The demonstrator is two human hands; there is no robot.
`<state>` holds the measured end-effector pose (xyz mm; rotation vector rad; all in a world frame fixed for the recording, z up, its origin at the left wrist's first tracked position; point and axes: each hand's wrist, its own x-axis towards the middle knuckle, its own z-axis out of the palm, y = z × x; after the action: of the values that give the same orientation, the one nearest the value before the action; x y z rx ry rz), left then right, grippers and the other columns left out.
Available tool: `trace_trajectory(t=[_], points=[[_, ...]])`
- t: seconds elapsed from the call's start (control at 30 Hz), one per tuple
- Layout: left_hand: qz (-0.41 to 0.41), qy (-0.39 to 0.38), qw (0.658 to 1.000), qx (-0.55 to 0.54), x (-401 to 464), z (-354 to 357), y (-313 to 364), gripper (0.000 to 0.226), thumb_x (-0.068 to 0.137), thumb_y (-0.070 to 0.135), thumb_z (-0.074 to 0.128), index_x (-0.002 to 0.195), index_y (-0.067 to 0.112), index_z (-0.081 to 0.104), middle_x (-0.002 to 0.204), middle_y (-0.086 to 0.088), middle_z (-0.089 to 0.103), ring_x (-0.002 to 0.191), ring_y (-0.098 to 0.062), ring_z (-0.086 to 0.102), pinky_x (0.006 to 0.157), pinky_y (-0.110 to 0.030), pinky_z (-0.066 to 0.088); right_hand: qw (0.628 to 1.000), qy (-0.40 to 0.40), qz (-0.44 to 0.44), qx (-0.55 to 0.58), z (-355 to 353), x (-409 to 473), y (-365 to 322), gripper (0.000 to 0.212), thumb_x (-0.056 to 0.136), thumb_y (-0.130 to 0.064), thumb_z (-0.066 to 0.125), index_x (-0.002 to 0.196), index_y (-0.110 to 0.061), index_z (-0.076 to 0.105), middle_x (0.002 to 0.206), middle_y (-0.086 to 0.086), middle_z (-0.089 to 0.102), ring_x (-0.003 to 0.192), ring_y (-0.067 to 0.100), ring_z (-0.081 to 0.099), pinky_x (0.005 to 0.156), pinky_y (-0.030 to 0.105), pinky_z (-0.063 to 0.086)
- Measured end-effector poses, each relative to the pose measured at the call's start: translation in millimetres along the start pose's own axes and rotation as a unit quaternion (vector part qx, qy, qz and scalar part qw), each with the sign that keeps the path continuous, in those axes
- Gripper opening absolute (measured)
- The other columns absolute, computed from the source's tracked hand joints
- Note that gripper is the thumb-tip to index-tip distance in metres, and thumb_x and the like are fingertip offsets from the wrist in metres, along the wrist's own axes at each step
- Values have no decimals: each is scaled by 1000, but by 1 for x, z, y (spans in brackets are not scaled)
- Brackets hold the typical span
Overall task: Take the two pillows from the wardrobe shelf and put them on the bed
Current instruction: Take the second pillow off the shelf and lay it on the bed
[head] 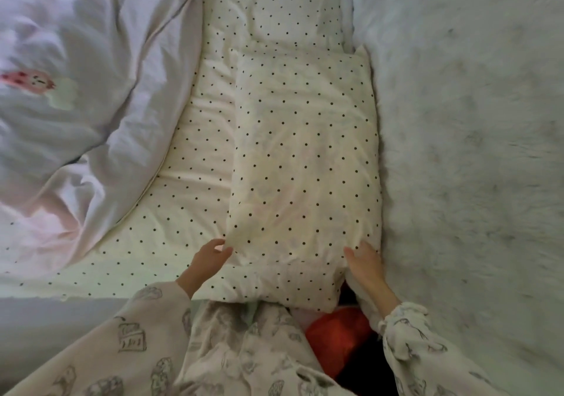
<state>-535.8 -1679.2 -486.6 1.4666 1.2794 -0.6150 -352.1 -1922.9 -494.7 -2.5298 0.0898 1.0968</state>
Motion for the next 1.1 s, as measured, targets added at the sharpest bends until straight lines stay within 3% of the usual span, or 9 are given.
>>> trace_trajectory(t=[0.13,0.23,0.4,0.53,0.67,0.77,0.93,1.1], points=[[30,3,999,-26,-32,-24,-7,41,95,28,47,132,10,45,128,-15,55,115,-31,52,102,-44,39,995,-70,-35,-66,11,-26,-40,52,95,-37,39,139,-9,36,144,11,41,129,26,39,102,32,31],[74,47,994,-70,-56,-55,-26,39,94,29,49,130,12,49,122,-16,57,111,-31,55,98,-42,42,982,-113,-104,-111,29,-54,-91,47,95,-34,37,135,-10,41,141,7,45,126,23,42,96,30,31],[106,150,968,-172,-89,-114,-83,30,94,26,50,122,16,55,109,-10,62,96,-24,59,78,-30,45,953,-146,-229,-136,81,-120,-180,40,94,-34,40,126,-13,51,131,8,54,116,22,50,92,29,36],[107,212,938,-253,-114,-168,-156,27,92,19,54,118,14,58,95,-6,63,82,-21,59,69,-27,43,921,-179,-317,-138,146,-182,-235,38,94,-37,43,123,-14,53,120,5,60,104,18,58,85,29,45],[109,265,904,-316,-144,-230,-245,26,93,20,51,118,16,57,96,-3,63,84,-18,61,73,-29,44,885,-216,-382,-156,233,-253,-279,33,94,-40,42,116,-19,55,110,1,62,93,10,58,68,19,42],[101,323,873,-350,-168,-274,-310,24,95,20,48,117,17,57,98,-4,64,82,-13,62,73,-29,45,855,-264,-414,-166,304,-310,-308,32,95,-38,42,117,-19,54,114,2,62,101,15,58,78,24,43],[69,399,825,-393,-206,-331,-394,26,95,15,47,119,9,55,102,-12,63,83,-23,61,79,-35,47,802,-335,-457,-188,402,-400,-350,30,95,-33,44,119,-17,54,111,4,64,99,17,61,84,28,47],[60,460,781,-417,-234,-388,-447,30,95,16,48,124,8,53,106,-16,62,87,-27,62,83,-38,48,758,-370,-504,-186,466,-459,-405,27,96,-28,45,116,-16,57,100,2,67,87,12,63,76,21,47]])
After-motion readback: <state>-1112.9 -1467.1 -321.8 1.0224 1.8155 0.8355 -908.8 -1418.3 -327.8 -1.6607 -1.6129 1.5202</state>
